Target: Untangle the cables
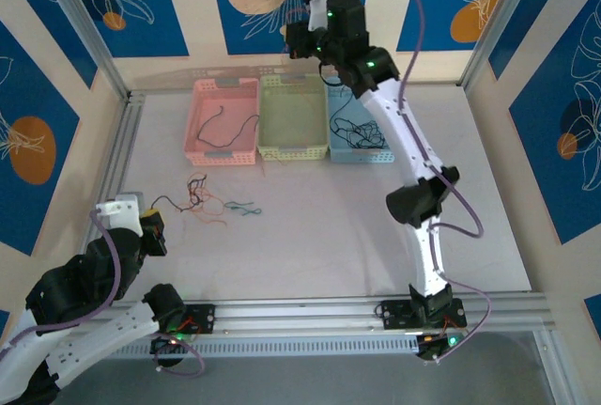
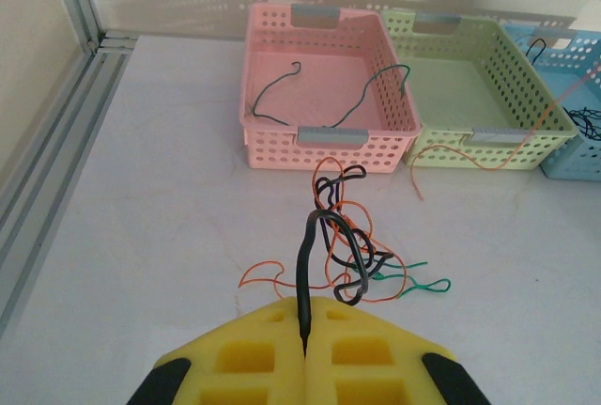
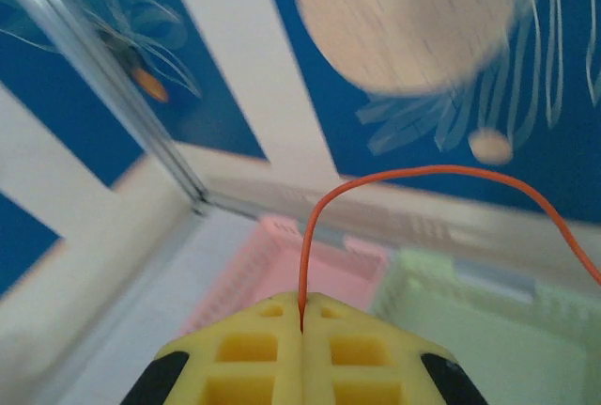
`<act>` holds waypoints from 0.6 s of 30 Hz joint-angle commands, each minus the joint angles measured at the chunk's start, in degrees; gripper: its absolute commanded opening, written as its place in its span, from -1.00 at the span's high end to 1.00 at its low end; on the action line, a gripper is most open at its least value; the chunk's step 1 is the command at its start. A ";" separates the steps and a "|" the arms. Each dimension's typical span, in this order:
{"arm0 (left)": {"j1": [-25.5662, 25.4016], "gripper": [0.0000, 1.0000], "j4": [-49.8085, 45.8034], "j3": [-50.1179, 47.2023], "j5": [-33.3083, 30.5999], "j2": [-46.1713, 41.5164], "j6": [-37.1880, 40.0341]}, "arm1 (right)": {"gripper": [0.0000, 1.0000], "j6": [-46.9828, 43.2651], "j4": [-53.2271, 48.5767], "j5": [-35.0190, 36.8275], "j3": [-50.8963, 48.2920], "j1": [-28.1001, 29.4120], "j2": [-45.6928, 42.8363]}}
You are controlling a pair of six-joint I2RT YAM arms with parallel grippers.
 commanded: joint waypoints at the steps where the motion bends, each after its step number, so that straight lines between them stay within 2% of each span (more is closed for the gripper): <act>1: -0.77 1.00 0.45 -0.30 -0.55 0.14 0.67 | 1.00 3.02 -2.52 -0.28 -0.10 -1.33 7.21; 3: -0.86 1.00 0.46 -0.30 -0.55 0.05 0.59 | 0.98 3.60 -5.06 -1.04 0.79 -1.34 11.39; 4: -0.86 1.00 0.46 -0.30 -0.59 0.01 0.63 | 0.89 3.66 -5.83 -1.44 0.75 -1.34 12.58; 8: -0.88 1.00 0.55 -0.39 -0.50 0.31 0.65 | 0.29 5.77 -7.34 1.57 -1.67 -1.25 13.67; 10: -0.86 1.00 0.55 -0.39 -0.50 0.49 0.60 | 0.15 5.53 -7.48 2.04 -2.84 -1.06 12.44; 15: -0.83 1.00 0.62 -0.39 -0.33 0.62 0.72 | 0.10 4.45 -13.35 2.94 -5.53 -0.39 5.51; 18: -0.86 1.00 0.70 -0.39 -0.22 0.53 0.68 | 0.11 4.21 -13.42 4.10 -17.54 0.97 -4.28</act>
